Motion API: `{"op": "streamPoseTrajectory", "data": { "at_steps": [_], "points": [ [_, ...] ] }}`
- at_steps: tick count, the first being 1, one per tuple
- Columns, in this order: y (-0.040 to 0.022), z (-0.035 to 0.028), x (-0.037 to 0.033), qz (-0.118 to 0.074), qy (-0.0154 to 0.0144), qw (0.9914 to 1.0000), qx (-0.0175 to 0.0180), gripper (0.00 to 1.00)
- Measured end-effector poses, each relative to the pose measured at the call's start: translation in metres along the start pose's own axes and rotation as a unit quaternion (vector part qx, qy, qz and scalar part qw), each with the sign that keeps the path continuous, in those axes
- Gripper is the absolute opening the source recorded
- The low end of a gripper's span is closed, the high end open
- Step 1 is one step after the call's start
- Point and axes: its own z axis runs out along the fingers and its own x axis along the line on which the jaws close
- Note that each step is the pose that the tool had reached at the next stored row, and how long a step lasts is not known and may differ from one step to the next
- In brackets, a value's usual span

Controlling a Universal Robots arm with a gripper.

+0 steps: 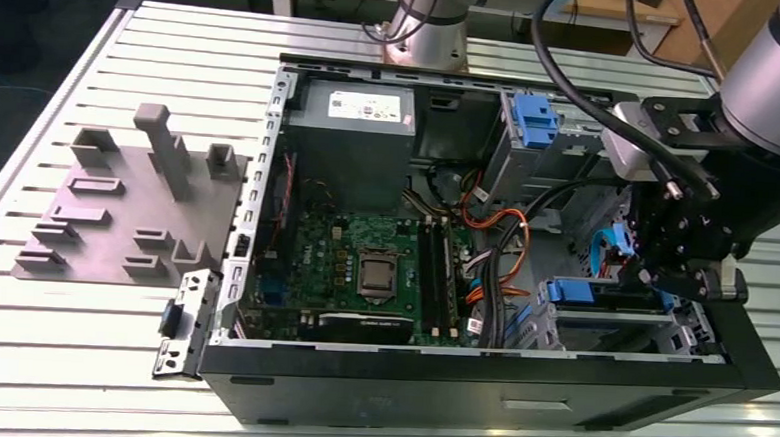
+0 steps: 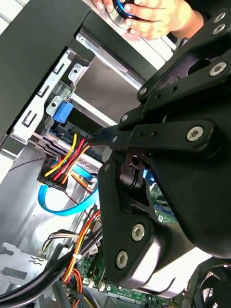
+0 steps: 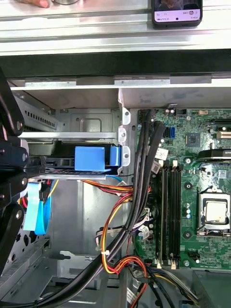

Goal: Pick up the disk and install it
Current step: 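Insert the second disk wire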

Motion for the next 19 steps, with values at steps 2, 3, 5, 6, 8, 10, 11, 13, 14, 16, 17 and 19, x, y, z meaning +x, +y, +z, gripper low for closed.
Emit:
{"op": "streamPoseTrajectory", "data": {
  "at_steps": [2, 3, 5, 6, 8, 10, 11, 13, 14, 16, 17, 19],
  "points": [
    [-0.0002, -0.0031, 0.0001, 0.0, 0.0, 1.0, 0.0, 0.11],
    [-0.0004, -0.0053, 0.0001, 0.0, 0.0, 1.0, 0.0, 0.11],
    [-0.0007, -0.0091, 0.0002, 0.0, 0.0, 1.0, 0.0, 0.11],
    [-0.0008, -0.0108, 0.0002, 0.0, -0.0001, 1.0, 0.0, 0.11],
    [-0.0011, -0.0145, 0.0003, 0.0, 0.0, 1.0, 0.0, 0.11],
    [-0.0014, -0.0192, 0.0004, 0.0, 0.0, 1.0, 0.0, 0.11],
    [-0.0016, -0.0218, 0.0005, 0.0, 0.0, 1.0, 0.0, 0.11],
    [-0.0021, -0.0271, 0.0005, 0.0, -0.0001, 1.0, 0.0, 0.11],
    [-0.0022, -0.0298, 0.0005, 0.0, -0.0001, 1.0, -0.0001, 0.11],
    [-0.0026, -0.0351, 0.0006, 0.0, -0.0001, 1.0, -0.0002, 0.11],
    [-0.0027, -0.0365, 0.0004, 0.0, -0.0001, 1.0, -0.0005, 0.11],
    [-0.0028, -0.0367, -0.0002, 0.0, -0.0004, 1.0, -0.0028, 0.11]
  ]
}}
